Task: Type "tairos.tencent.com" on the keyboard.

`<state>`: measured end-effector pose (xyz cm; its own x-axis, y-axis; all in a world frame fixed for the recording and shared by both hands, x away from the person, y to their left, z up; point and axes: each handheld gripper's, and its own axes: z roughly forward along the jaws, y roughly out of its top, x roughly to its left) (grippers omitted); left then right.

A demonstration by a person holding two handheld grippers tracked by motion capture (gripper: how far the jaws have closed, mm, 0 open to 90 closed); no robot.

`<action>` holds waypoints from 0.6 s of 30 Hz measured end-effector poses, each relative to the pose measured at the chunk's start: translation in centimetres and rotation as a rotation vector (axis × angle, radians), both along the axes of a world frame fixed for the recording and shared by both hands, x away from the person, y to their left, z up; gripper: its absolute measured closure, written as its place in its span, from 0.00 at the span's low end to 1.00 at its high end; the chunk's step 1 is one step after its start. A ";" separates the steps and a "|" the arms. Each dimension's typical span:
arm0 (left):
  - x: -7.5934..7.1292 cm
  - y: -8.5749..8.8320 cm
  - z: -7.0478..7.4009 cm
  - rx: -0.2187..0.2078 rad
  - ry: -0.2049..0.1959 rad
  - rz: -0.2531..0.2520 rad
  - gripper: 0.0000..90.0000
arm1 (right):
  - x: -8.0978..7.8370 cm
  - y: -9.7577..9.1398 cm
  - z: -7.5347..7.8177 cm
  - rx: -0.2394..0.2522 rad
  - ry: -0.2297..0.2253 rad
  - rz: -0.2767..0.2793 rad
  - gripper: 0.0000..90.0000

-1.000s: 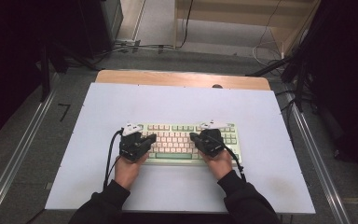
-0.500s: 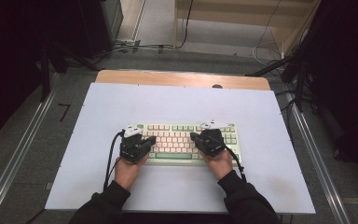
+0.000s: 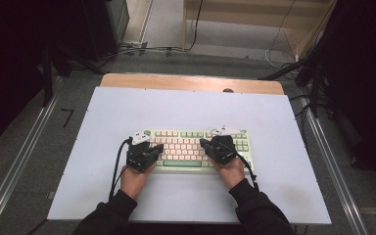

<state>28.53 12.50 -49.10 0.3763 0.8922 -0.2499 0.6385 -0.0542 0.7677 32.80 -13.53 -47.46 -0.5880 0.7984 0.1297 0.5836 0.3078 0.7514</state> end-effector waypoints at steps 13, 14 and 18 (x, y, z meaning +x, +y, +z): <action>0.0 0.0 -0.1 0.008 0.004 0.002 1.00 | 0.1 -0.1 0.0 0.002 0.005 -0.001 0.97; 0.0 0.0 -0.1 0.008 0.004 0.002 1.00 | 0.1 -0.1 0.0 0.003 0.005 -0.002 0.97; 0.0 -0.1 -0.1 0.008 0.005 0.000 1.00 | 0.1 -0.2 0.0 0.005 0.005 -0.003 0.97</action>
<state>28.49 12.44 -49.22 0.3750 0.8942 -0.2446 0.6425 -0.0605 0.7639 32.90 -13.70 -47.43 -0.5851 0.7994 0.1361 0.5881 0.3027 0.7500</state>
